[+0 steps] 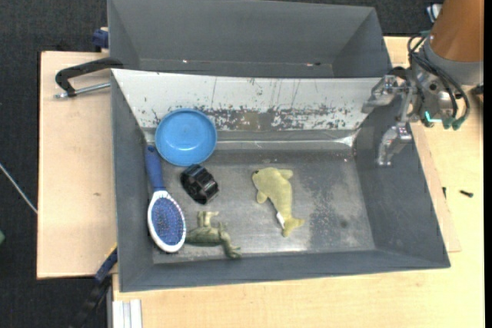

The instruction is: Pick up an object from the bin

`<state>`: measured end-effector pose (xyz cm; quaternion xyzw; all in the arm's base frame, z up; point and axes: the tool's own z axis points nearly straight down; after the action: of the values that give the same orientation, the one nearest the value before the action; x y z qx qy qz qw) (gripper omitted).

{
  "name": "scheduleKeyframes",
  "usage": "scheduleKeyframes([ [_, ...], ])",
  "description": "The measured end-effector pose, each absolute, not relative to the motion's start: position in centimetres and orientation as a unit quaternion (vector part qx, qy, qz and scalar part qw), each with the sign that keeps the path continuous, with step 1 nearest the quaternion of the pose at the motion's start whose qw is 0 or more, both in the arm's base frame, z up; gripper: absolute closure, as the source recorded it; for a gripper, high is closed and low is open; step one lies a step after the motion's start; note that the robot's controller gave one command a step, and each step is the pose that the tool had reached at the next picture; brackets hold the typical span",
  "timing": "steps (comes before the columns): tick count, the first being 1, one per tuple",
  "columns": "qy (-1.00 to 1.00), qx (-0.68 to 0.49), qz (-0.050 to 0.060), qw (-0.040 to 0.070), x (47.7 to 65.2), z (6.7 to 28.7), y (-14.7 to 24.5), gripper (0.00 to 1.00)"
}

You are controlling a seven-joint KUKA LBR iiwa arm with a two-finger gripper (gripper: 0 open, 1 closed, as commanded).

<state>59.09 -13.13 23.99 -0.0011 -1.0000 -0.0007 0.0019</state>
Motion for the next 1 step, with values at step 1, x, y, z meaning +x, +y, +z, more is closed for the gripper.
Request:
scheduleKeyframes([
  [1,-0.998,0.056,-0.003,0.002,59.89,17.09,-4.71,0.00],
])
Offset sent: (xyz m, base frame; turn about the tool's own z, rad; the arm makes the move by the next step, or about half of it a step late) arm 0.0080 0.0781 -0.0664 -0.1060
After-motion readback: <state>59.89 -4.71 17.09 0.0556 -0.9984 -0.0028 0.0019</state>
